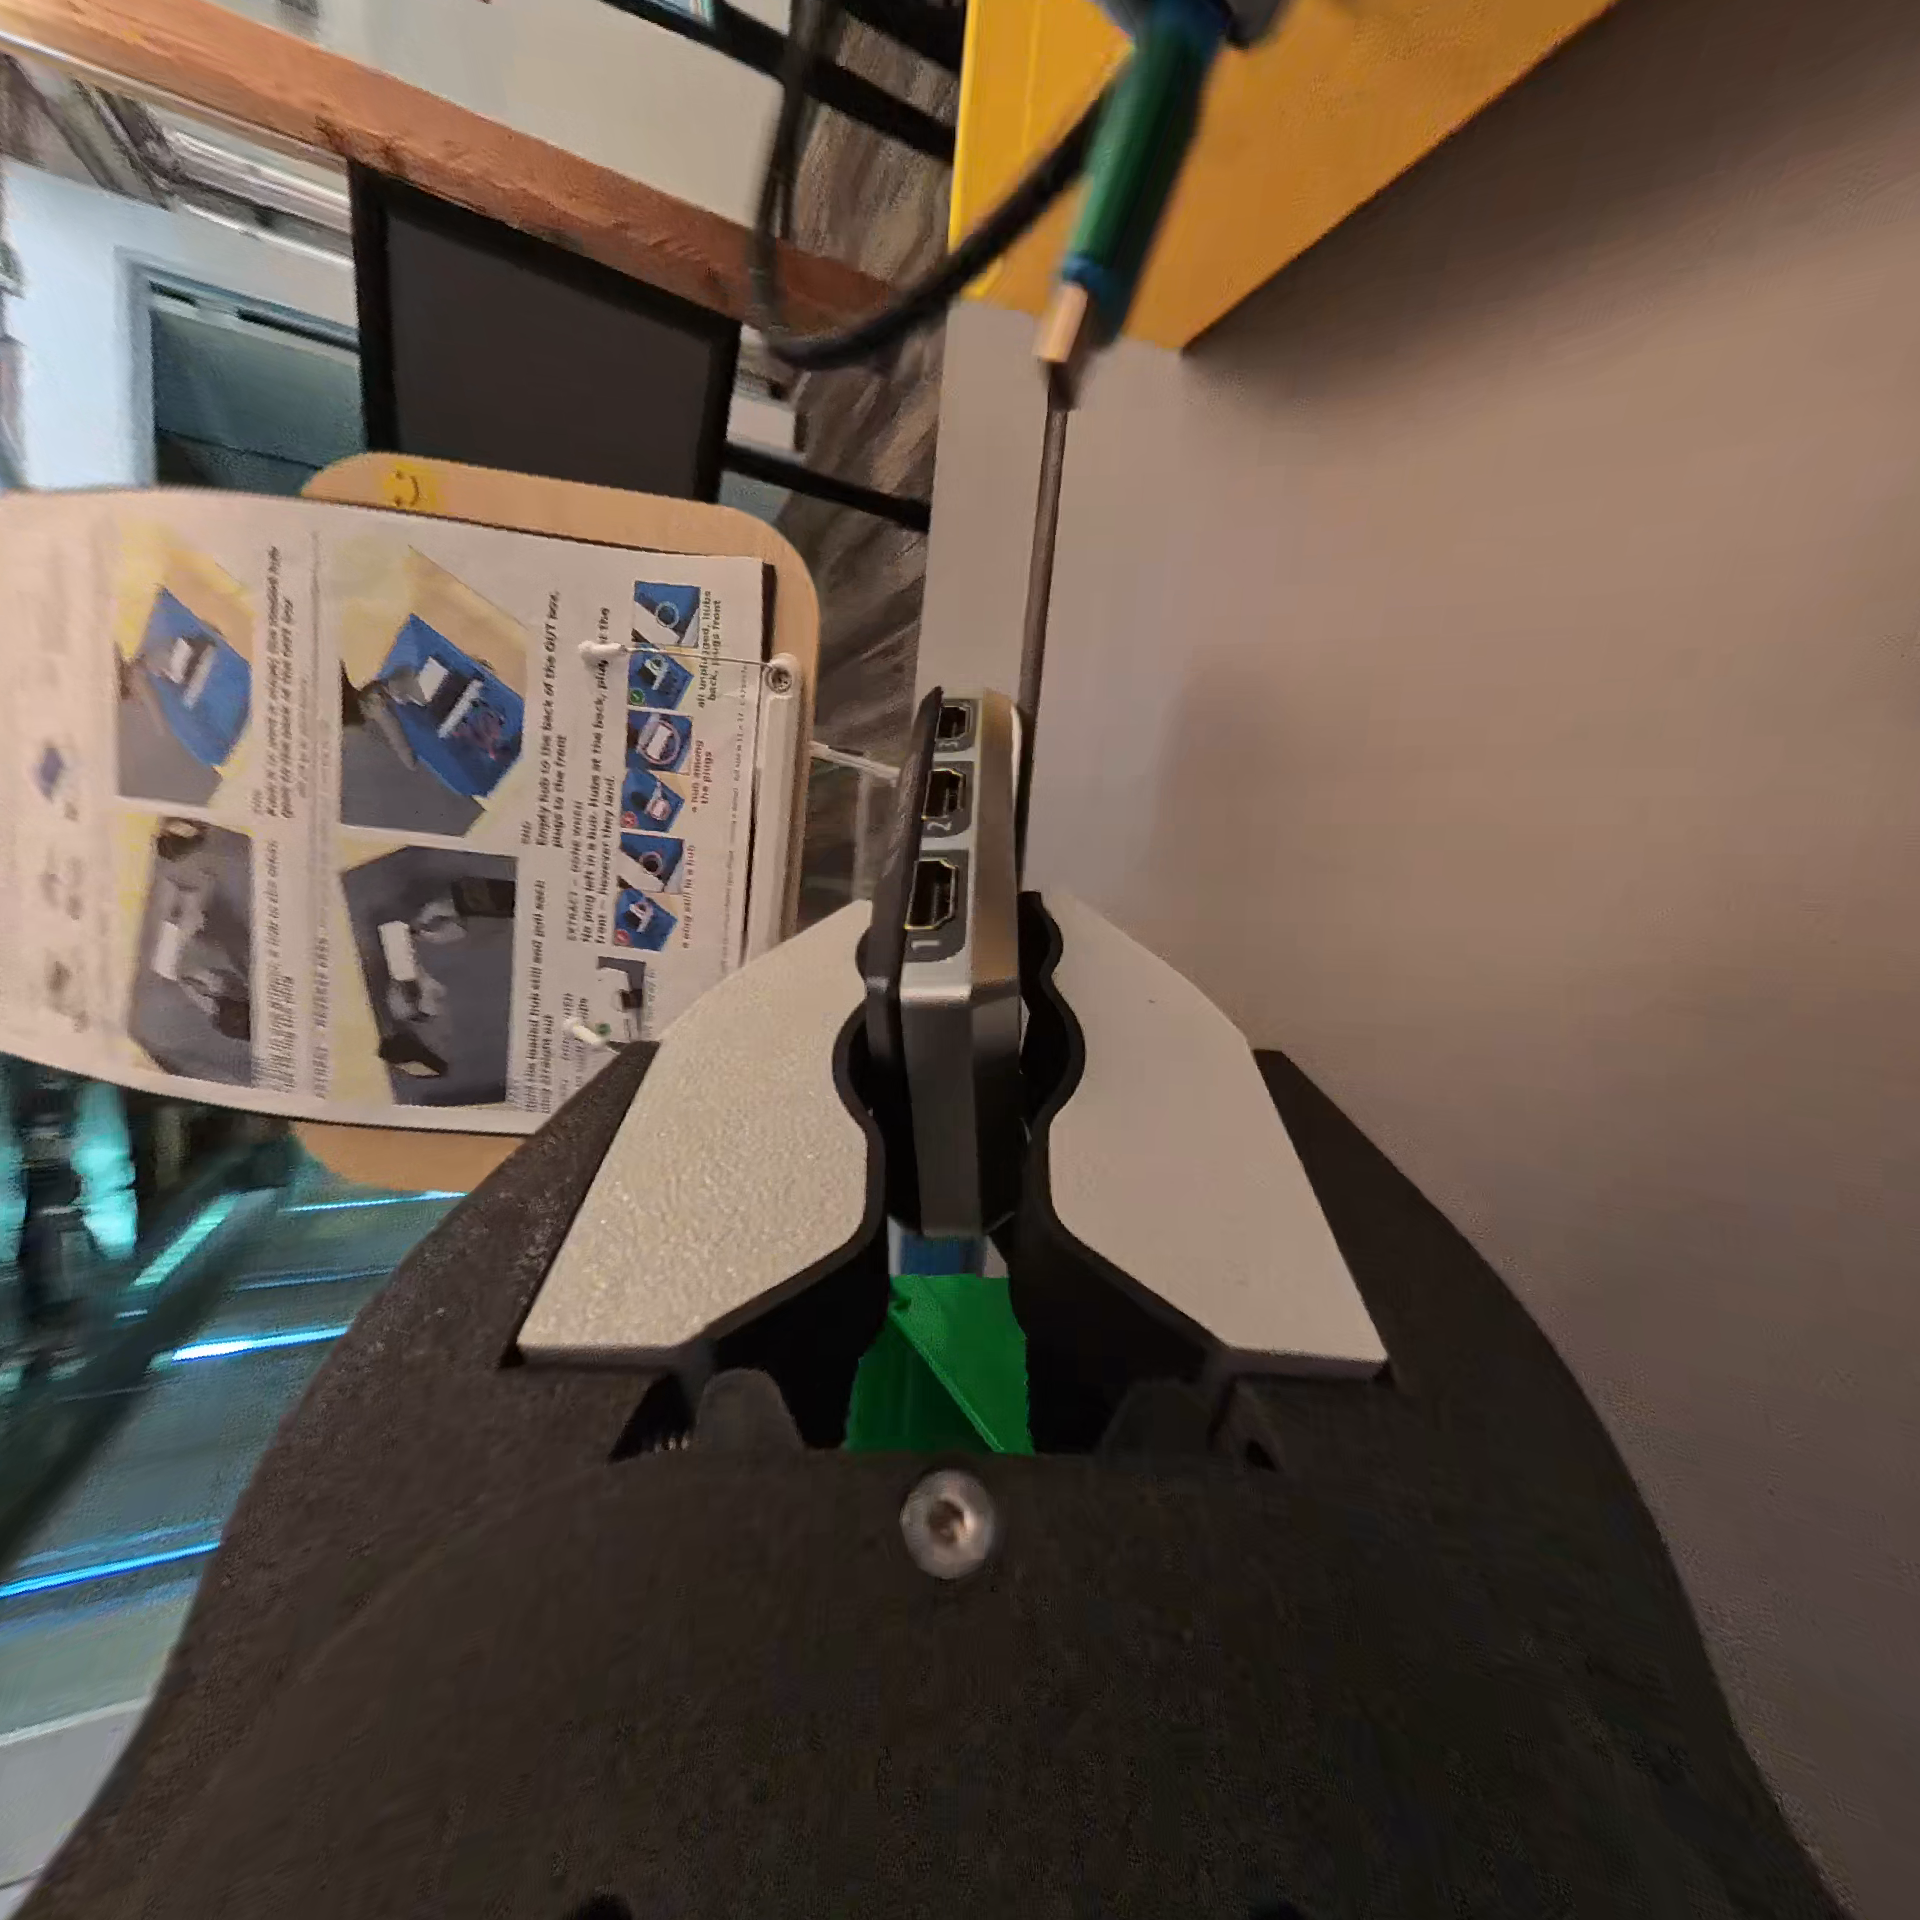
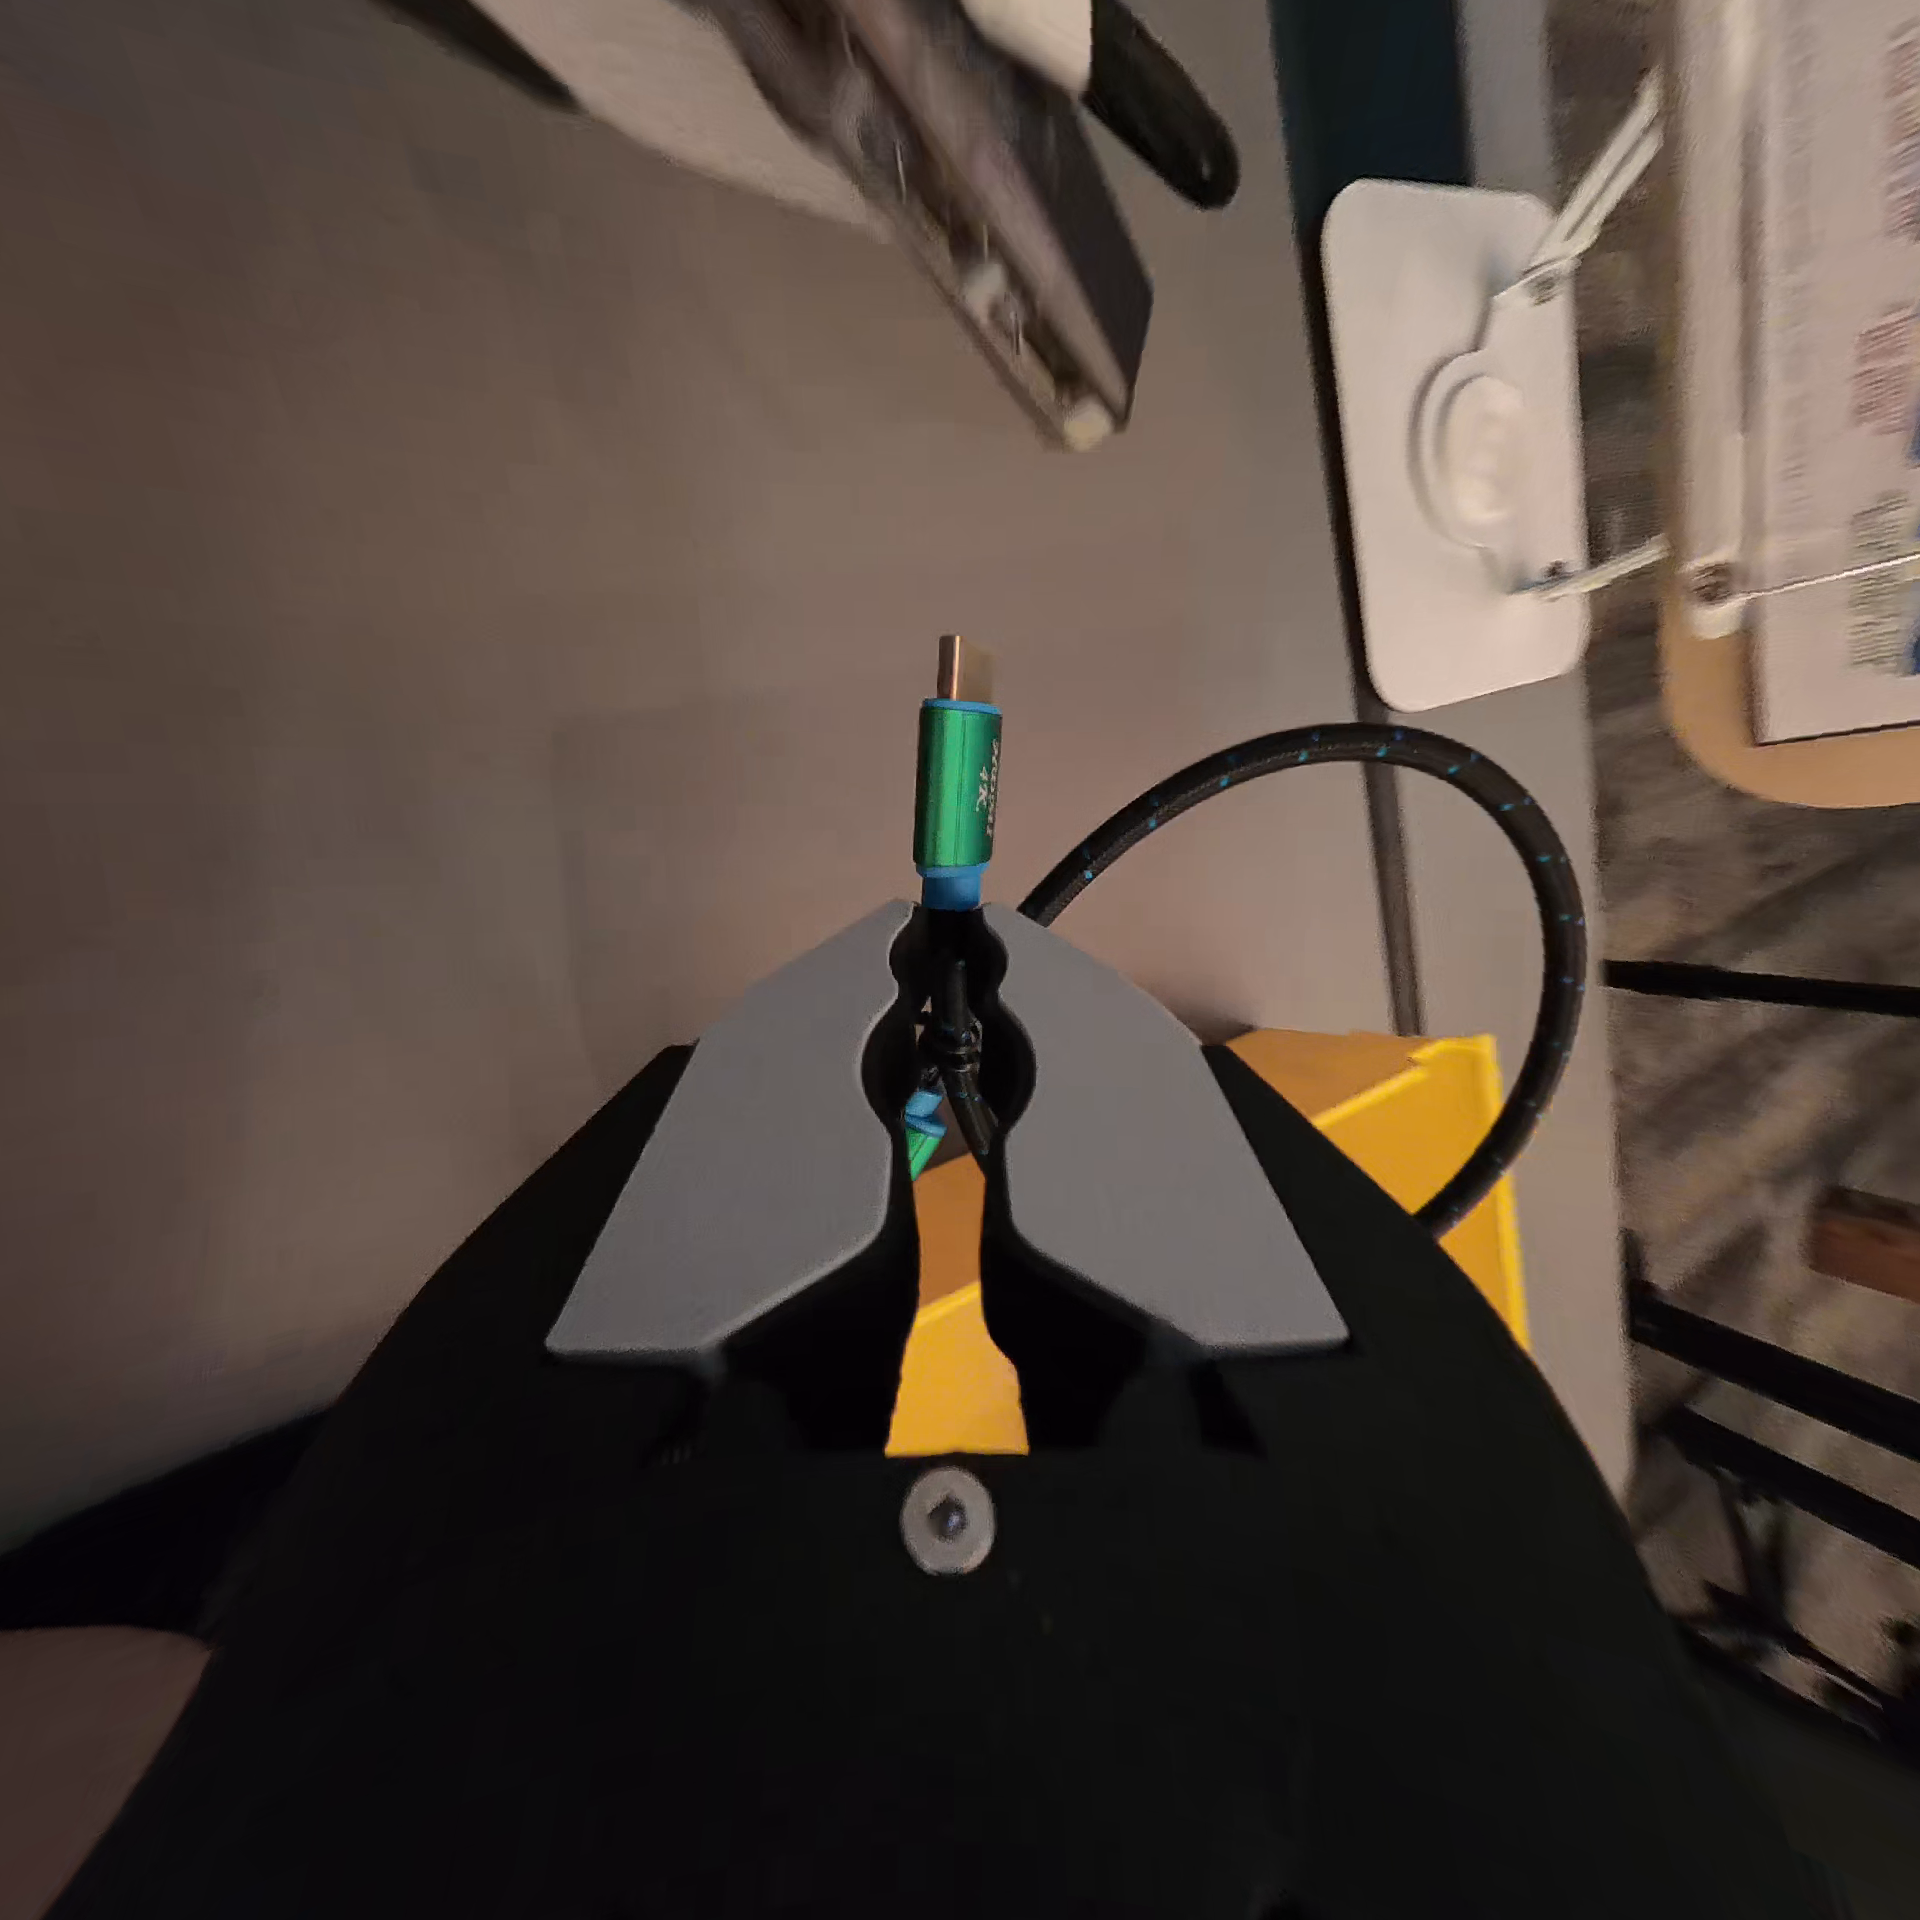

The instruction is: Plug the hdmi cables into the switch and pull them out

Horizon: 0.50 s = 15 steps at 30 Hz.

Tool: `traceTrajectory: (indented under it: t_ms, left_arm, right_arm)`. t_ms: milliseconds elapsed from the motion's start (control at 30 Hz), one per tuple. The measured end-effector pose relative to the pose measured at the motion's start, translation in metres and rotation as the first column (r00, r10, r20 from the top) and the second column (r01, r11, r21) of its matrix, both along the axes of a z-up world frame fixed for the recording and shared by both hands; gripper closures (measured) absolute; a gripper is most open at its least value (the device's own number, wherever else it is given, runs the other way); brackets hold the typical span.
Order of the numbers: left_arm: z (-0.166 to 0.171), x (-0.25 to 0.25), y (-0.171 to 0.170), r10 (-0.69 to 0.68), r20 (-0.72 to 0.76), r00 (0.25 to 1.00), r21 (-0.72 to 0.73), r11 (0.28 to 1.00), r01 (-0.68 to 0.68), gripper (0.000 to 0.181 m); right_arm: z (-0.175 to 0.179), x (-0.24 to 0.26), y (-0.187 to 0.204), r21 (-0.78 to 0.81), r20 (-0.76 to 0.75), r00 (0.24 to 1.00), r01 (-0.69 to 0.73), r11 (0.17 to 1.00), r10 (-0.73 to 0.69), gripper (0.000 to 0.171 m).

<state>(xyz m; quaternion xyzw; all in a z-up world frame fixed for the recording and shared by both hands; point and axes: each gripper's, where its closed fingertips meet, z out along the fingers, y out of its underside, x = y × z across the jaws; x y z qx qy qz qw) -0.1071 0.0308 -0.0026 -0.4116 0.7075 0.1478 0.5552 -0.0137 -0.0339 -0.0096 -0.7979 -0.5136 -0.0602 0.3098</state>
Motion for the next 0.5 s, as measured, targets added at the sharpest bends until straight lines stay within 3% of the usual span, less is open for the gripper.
traceTrajectory:
  t_ms: [100, 500]
  left_arm:
    - [-0.013, 0.010, 0.001, 0.011, -0.047, 0.999, 0.091, 0.996, -0.007, 0.159]
    - [-0.027, 0.020, -0.004, 0.055, -0.090, 0.994, 0.125, 0.991, -0.044, 0.159]
  right_arm:
    - [0.009, -0.014, -0.005, 0.078, 0.088, 0.996, -0.019, 0.997, 0.012, 0.164]
    - [-0.019, -0.021, 0.008, 0.076, 0.312, 0.950, -0.004, 0.997, -0.020, 0.163]
